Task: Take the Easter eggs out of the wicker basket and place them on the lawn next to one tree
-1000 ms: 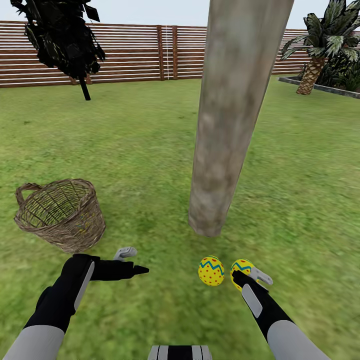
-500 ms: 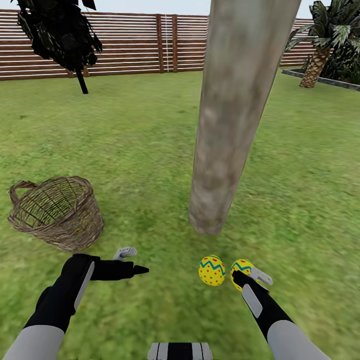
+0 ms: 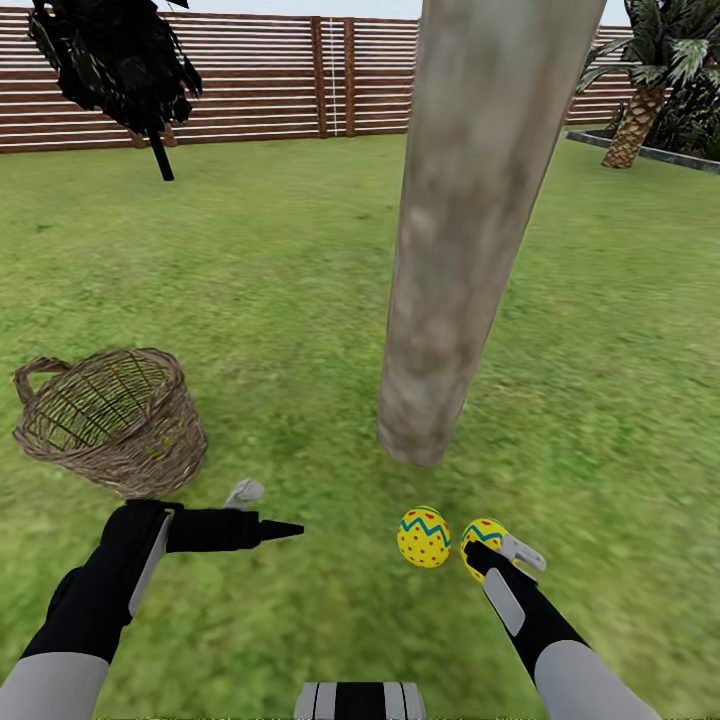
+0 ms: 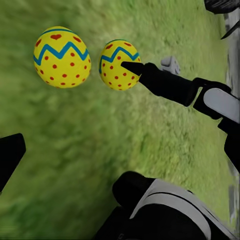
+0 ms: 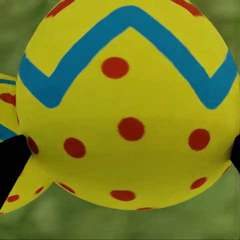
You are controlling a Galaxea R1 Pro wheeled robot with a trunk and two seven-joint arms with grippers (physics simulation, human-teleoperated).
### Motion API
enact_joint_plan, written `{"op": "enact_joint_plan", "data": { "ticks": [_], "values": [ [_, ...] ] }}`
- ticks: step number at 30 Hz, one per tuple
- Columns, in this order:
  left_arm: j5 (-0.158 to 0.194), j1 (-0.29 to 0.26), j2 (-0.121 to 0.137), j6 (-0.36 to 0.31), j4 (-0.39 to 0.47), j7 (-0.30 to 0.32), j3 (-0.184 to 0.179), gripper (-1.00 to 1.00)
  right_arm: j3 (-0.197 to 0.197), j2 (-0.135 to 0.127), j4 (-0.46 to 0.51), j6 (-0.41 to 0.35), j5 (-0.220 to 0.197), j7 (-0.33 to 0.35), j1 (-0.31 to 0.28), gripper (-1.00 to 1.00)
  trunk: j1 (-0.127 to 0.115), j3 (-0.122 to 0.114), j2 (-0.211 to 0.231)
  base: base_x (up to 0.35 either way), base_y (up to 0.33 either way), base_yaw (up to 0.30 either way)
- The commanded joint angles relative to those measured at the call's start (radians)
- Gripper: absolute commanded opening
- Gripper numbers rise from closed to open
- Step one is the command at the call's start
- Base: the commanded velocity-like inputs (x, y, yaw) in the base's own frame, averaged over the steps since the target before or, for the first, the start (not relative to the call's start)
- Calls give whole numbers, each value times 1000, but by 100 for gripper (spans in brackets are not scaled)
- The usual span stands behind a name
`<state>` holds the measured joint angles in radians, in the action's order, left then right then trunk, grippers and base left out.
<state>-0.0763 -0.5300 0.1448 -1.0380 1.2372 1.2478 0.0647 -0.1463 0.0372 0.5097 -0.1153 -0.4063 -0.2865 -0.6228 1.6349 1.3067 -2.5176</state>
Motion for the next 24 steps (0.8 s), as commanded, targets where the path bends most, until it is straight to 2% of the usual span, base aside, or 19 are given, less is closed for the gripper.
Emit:
{"op": "enact_joint_plan", "data": {
  "ticks": [1, 7, 9, 15, 24],
  "values": [
    [-8, 0, 1, -9, 1, 13, 1, 100, -3, 1, 3, -4, -6, -3, 0, -100, 0, 5, -1, 0, 0, 0],
    [-8, 0, 2, -8, 1, 16, -1, 100, -4, 0, -5, -4, -6, -3, 0, -100, 2, 24, -2, 0, 0, 0],
    [-7, 0, 2, -8, 1, 16, -1, 100, -4, 1, -9, -3, -6, -3, 0, -100, 2, 24, -2, 0, 0, 0],
    [-8, 0, 2, -8, 1, 16, -2, 100, -4, 0, -11, -3, -6, -3, 0, -100, 5, 47, -3, 0, 0, 0],
    [-8, 0, 1, -8, 1, 16, -2, 100, -4, 0, -12, -3, -6, -3, 0, -100, 5, 47, -3, 48, -47, 0]
  ]
}}
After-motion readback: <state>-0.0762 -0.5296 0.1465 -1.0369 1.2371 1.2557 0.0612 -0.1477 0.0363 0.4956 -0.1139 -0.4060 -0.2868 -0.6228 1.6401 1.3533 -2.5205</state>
